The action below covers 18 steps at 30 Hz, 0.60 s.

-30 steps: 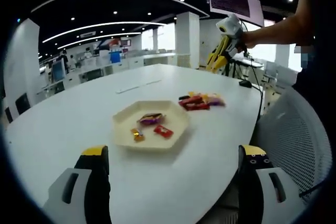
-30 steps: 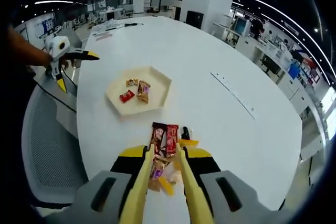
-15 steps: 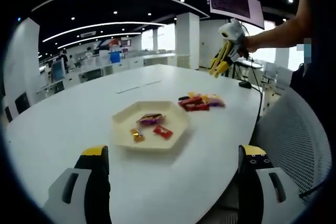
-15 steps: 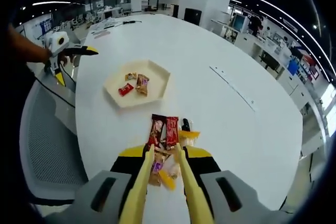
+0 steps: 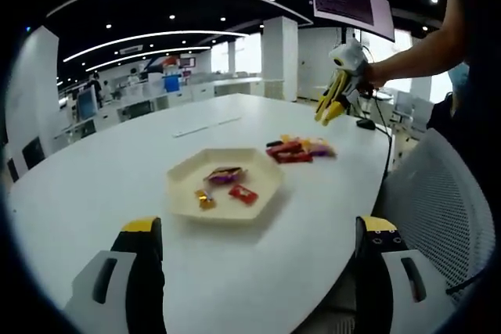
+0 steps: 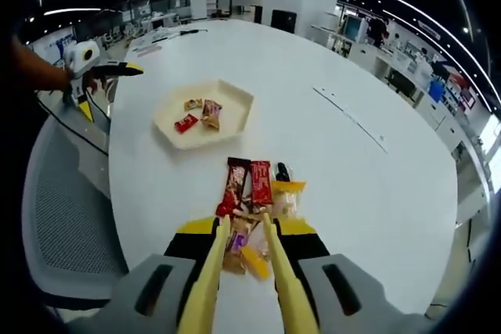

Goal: Place the target food into the container with the food tongs after gripping and lifting it, then release it inside without dropping or visibly crushing the food.

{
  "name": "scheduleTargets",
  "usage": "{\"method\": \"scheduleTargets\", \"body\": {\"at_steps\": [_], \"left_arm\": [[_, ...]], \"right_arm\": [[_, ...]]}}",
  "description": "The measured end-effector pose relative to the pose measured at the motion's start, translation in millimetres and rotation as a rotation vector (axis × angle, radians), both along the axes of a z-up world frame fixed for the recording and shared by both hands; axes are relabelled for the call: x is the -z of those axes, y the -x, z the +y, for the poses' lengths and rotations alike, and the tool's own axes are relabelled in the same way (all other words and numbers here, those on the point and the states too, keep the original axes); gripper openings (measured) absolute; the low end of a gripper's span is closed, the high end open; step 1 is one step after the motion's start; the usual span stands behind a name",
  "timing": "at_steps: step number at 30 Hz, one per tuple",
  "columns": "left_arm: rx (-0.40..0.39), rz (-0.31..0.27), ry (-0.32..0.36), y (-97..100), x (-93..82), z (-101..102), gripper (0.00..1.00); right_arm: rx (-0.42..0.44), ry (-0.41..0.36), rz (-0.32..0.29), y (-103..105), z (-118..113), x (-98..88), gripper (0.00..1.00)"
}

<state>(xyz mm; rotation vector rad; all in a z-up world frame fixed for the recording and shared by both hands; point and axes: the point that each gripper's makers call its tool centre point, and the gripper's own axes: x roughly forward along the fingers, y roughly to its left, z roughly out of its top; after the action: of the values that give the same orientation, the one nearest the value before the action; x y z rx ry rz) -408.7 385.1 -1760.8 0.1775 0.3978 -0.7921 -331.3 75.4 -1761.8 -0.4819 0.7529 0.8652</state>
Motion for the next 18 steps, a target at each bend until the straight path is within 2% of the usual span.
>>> {"method": "scheduleTargets", "body": {"at_steps": [18], "left_arm": [[0.008, 0.01, -0.022, 0.7, 4.7, 0, 0.99]], "right_arm": [[0.055, -0.008, 0.042, -1, 3, 43.8, 0.26]]}}
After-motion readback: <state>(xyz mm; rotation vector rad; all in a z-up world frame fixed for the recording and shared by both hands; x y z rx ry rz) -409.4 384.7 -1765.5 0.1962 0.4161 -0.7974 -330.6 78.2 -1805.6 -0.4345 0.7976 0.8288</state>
